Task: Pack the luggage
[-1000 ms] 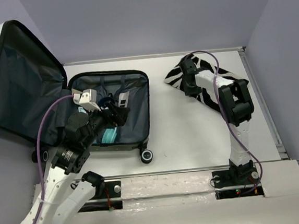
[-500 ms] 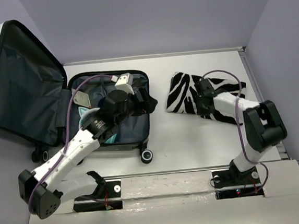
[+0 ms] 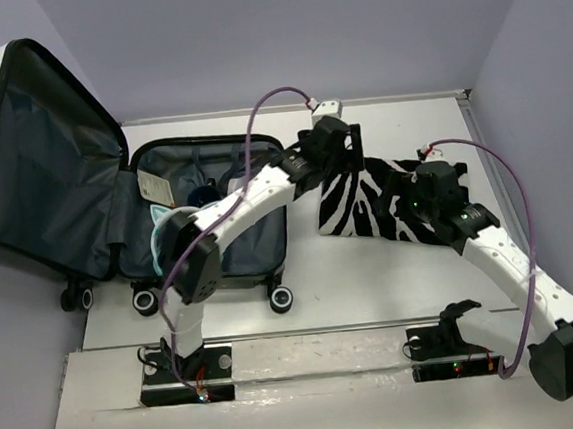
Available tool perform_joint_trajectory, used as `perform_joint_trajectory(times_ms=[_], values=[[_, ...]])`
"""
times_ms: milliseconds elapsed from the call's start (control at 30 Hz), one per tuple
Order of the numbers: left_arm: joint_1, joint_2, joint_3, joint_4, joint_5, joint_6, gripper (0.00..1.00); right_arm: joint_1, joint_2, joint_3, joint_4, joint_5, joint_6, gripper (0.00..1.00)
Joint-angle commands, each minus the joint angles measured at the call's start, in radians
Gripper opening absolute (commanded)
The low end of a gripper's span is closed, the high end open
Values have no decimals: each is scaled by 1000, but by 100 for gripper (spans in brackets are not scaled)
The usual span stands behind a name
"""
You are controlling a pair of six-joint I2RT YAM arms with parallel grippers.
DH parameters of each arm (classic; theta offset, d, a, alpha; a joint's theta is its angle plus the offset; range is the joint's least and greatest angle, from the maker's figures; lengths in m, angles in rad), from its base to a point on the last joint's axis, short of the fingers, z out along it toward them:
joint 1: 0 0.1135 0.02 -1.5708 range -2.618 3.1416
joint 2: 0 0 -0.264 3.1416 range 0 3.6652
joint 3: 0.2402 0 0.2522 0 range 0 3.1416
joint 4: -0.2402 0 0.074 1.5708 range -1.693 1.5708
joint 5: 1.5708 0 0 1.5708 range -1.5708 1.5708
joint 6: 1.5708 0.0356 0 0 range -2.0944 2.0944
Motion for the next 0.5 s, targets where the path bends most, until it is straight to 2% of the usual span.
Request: perform_joint_trajectory(times_ms=[0, 100, 167, 467], values=[[17, 254, 320, -235, -44, 63, 99, -7, -111, -13, -5, 28, 35, 87], [51, 398, 490, -329, -39, 64, 99, -16, -195, -30, -25, 25, 41, 87], [76, 440, 528, -352, 11, 57, 99, -16, -265, -26, -53, 26, 40, 87], [133, 557, 509, -351, 160, 46, 99, -16, -366, 27, -107, -23, 17, 88]])
